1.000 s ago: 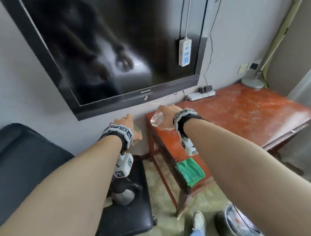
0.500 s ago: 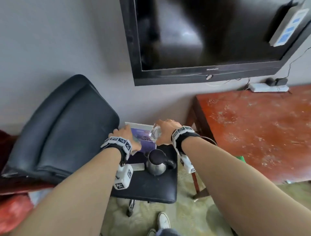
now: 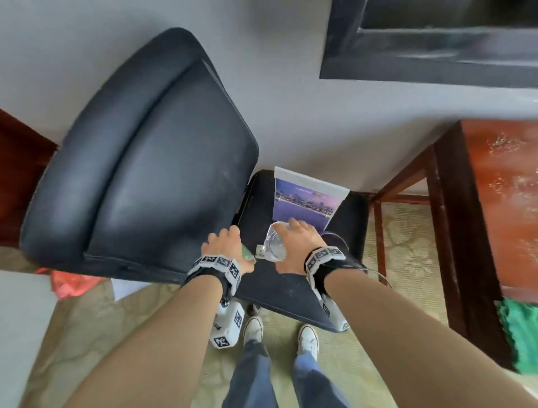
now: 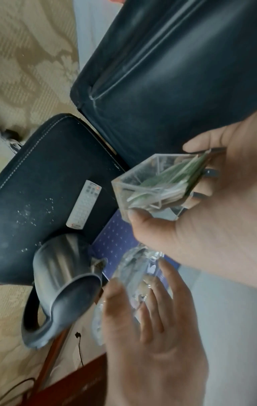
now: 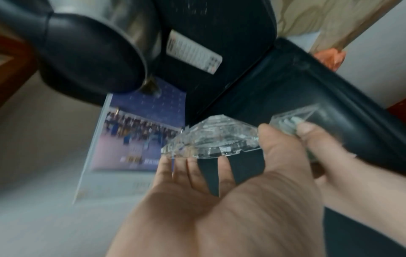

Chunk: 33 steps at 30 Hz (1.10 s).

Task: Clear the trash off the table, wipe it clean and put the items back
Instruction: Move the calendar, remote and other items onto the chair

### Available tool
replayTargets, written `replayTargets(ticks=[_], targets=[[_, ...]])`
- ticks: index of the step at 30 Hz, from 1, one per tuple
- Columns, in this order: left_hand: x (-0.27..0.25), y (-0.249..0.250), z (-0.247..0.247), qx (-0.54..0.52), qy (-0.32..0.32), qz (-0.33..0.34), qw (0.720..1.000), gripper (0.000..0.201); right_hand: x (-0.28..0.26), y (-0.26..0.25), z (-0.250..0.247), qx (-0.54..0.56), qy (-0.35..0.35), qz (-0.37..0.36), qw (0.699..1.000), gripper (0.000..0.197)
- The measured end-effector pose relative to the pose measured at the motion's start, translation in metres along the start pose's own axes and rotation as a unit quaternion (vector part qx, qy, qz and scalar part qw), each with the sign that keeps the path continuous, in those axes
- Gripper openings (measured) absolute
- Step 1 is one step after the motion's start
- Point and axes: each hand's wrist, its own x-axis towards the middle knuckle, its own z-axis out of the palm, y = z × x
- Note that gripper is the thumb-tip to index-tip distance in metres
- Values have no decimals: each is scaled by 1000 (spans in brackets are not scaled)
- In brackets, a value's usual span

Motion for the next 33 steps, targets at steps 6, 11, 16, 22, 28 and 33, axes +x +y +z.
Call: replayTargets(ticks=[6, 11, 16, 22, 28, 33], targets=[[84, -19, 86, 12, 7, 64, 998, 78, 44, 2, 132, -25, -97, 10, 995, 100], [134, -5, 134, 19, 35, 114, 993, 69, 58, 13, 204, -32, -116, 8, 993, 93], [169, 12, 159, 12, 75, 128, 989, 77, 64, 23, 244, -25, -74, 8, 997, 79], [189, 26, 171, -6, 128, 154, 980, 85, 72, 33, 267, -19, -20, 16, 999, 93], [202, 36, 168, -10, 135, 182, 974, 88, 71, 38, 277, -15, -4, 12, 1000, 96], [207, 41, 171, -5, 119, 193, 974, 96, 69, 39, 277, -15, -1, 9, 1000, 93]])
